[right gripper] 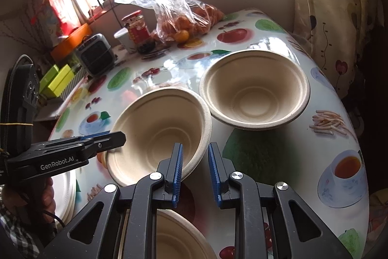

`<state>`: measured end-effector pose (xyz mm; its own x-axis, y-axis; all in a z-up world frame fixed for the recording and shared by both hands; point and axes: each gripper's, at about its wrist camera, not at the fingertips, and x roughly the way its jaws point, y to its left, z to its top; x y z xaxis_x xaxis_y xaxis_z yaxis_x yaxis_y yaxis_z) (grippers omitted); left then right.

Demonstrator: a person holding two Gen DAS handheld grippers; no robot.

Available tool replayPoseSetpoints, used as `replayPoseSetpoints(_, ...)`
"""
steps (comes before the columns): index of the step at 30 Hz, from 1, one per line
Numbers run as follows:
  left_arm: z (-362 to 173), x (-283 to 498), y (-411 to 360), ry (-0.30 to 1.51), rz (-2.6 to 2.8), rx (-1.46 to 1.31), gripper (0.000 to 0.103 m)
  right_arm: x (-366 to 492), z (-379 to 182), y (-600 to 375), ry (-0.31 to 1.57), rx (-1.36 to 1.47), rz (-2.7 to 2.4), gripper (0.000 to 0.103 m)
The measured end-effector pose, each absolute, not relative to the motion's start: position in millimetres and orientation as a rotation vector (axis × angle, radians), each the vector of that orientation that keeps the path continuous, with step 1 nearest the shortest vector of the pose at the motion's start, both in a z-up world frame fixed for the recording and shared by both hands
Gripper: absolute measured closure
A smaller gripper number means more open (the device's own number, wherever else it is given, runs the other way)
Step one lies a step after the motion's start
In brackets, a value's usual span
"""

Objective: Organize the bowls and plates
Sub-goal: 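Close both grippers on the rim of a beige paper bowl, then lift the beige bowl and carry it above another beige bowl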

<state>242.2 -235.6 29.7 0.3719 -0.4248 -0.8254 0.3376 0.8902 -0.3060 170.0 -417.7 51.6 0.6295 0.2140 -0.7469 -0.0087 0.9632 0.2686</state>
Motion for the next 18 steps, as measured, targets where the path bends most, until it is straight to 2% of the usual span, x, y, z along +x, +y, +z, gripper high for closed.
replayPoseSetpoints(4,26.6,242.7,-235.9,1.099,-0.507,-0.107,0.079,170.4,50.9,-417.4,0.883,0.253,0.128,0.082)
replayPoseSetpoints(7,27.8,241.6,-236.8,1.092,-0.507,-0.102,0.086,170.4,50.6,-416.5,0.886,0.254,0.13,0.082)
replayPoseSetpoints(18,32.9,240.0,-238.2,1.078,-0.514,-0.103,0.086,169.4,51.6,-417.9,0.878,0.256,0.124,0.082)
